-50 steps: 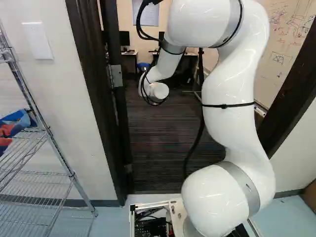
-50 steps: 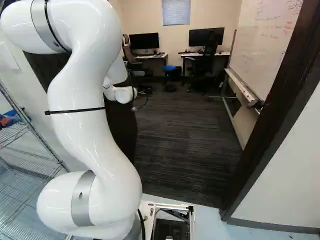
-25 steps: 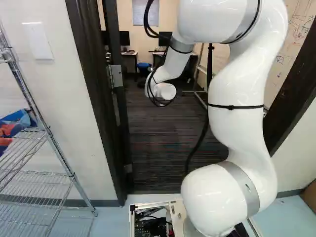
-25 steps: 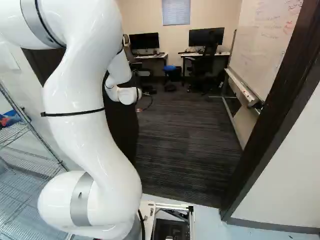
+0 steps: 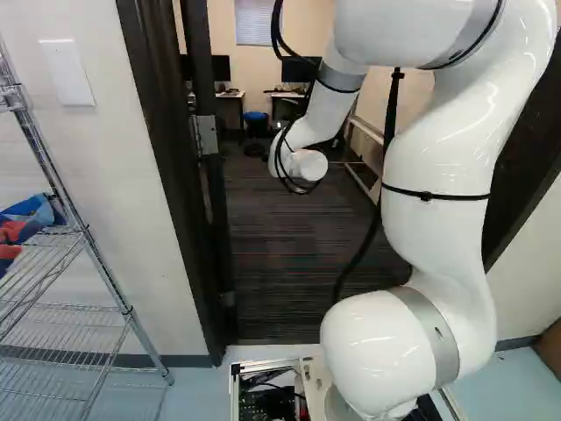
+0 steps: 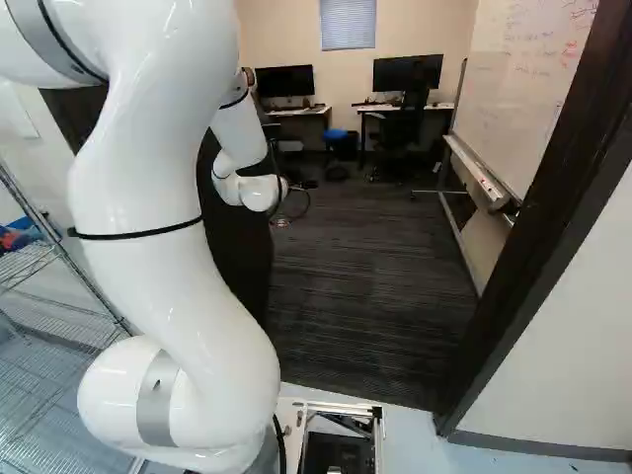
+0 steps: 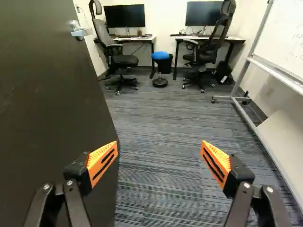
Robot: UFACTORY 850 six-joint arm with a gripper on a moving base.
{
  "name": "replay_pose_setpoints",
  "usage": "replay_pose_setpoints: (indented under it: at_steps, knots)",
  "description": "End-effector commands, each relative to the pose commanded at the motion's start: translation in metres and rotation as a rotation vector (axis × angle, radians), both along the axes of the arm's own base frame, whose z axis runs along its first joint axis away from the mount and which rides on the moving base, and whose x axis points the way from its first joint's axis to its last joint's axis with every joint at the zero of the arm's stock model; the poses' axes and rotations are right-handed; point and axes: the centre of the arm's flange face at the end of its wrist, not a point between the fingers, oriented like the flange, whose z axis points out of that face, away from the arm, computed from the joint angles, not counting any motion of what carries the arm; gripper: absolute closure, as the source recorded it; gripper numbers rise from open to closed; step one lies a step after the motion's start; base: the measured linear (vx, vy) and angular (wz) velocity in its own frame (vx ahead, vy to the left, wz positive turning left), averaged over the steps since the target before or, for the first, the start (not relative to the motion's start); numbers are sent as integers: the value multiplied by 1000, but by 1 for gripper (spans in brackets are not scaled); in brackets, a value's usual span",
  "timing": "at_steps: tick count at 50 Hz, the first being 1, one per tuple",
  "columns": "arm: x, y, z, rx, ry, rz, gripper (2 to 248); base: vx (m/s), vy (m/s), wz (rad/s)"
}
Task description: Open the door and move inside
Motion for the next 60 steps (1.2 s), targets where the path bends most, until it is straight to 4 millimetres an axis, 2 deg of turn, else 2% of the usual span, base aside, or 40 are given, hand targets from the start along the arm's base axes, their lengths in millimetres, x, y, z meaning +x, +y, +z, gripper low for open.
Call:
replay_pose_setpoints:
  at_steps: [33, 60]
  knots:
    - [-42, -39, 2, -59, 14, 28, 3, 0, 0, 0]
    - [-71, -77, 3, -65, 24, -45, 3, 0, 0, 0]
